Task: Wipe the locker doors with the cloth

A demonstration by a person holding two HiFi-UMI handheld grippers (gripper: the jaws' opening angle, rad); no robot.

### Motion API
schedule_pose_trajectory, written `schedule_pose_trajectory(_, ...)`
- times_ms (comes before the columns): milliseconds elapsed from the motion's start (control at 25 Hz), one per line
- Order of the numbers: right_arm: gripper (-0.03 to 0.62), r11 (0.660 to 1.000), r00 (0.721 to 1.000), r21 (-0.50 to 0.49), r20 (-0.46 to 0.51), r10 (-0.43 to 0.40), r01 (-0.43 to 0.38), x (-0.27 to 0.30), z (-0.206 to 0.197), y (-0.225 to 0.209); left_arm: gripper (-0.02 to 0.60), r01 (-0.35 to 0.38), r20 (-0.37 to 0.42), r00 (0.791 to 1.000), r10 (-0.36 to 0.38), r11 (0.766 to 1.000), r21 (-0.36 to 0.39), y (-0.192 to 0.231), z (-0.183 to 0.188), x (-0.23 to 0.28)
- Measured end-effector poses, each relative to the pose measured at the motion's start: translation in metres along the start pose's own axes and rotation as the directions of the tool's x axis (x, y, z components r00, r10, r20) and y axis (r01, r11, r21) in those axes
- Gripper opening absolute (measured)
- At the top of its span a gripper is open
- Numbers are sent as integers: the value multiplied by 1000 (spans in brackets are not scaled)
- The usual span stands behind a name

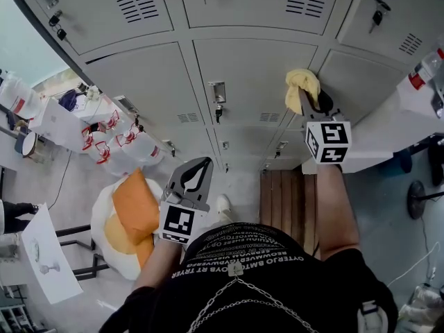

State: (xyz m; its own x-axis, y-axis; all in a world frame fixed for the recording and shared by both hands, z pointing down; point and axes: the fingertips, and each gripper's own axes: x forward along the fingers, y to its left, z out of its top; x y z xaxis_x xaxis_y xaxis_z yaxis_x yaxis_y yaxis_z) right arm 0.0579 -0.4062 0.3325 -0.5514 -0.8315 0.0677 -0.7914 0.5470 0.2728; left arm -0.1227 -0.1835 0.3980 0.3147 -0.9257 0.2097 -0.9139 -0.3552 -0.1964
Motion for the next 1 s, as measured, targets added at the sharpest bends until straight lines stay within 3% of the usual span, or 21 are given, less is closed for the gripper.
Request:
schedule_pose_trajectory(120, 109, 999, 998, -8, 62, 33, -33, -10, 24, 16, 6, -12, -6, 1000, 12, 1000, -7, 5, -4, -2)
schedule_pose_trajectory(240, 110, 993, 988, -1, 96, 118, -119, -8, 39, 49, 6, -17, -11, 1000, 16, 1000, -15, 8, -7, -2)
schedule_pose_trajectory(560, 110, 952, 952, -5, 9, 307, -307, 33, 4, 139, 6, -29, -22, 999, 28, 999, -30, 17, -15, -7)
schedule_pose_trajectory(1000, 109, 938, 937, -8, -41, 347, -347, 66, -10, 169, 6, -69, -31, 997, 67, 996, -52, 38, -24, -16)
